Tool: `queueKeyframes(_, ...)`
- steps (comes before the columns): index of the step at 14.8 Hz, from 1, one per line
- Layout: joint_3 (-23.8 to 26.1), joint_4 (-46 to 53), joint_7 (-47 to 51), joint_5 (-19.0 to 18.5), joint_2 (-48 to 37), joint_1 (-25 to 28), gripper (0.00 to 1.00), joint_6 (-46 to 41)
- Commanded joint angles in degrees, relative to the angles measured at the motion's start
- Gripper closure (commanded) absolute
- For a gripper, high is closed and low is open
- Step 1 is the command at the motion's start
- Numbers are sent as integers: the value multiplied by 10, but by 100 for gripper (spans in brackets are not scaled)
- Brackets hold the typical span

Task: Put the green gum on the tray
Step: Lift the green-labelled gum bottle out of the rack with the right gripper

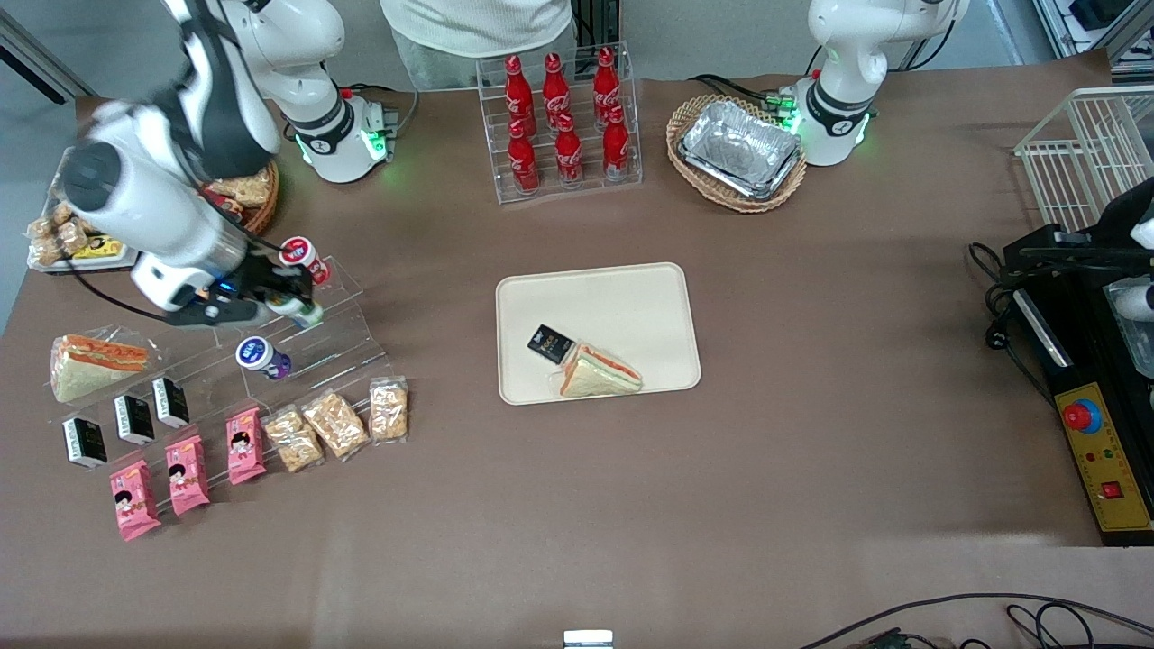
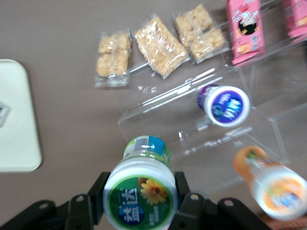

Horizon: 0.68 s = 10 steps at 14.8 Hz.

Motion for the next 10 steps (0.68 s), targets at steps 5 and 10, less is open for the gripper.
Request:
queueKeyframes(5,0,282,-6,-3,53,-11,98,-266)
queueKeyframes(10,69,291,135,26,70,1,100,-258)
